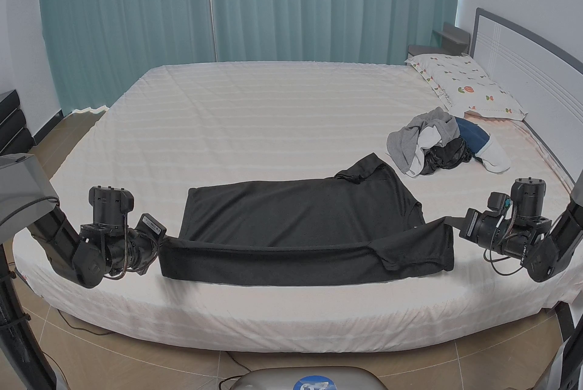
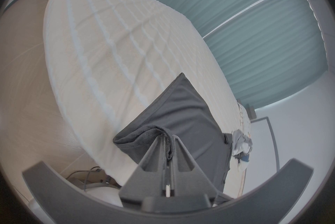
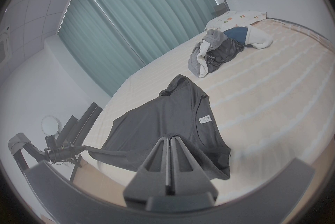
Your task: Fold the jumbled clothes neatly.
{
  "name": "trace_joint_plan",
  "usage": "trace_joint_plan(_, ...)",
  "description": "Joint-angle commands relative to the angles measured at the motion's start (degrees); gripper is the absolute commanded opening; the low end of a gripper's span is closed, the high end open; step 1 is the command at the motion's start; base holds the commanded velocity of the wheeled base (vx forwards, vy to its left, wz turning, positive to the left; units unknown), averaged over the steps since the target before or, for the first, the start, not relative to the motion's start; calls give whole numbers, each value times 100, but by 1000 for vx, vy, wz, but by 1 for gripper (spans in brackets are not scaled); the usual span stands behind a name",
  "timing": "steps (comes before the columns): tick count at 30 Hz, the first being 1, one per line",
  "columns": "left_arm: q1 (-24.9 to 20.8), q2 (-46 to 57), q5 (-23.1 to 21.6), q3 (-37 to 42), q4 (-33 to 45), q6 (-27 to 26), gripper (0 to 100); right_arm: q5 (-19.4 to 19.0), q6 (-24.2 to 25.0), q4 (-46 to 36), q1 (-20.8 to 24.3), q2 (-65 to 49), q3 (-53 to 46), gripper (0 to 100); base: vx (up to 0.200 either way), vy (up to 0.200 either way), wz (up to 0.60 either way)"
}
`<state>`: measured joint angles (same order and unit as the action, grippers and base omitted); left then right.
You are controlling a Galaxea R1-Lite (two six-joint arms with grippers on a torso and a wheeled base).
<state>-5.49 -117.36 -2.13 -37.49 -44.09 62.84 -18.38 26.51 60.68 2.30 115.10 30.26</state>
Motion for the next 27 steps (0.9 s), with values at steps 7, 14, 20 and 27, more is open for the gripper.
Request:
trace_joint_plan(7,4,-938,46,-725,85,220,0,54,223,198,51,1040,543,0,0,0,0)
trace_joint_plan(14,-58,-1087,213,-936,155,220,0,353,583,673,130,1418,639,0,0,0,0)
trace_joint_plan(20,-146,-1246,503,-1103,164,220,100,397,609,910,130,1691,683,0,0,0,0)
trace_joint_plan(27,-146,-1228,530,-1121,155,220,100,485,776,1086,95,1708,771,100,0,0,0)
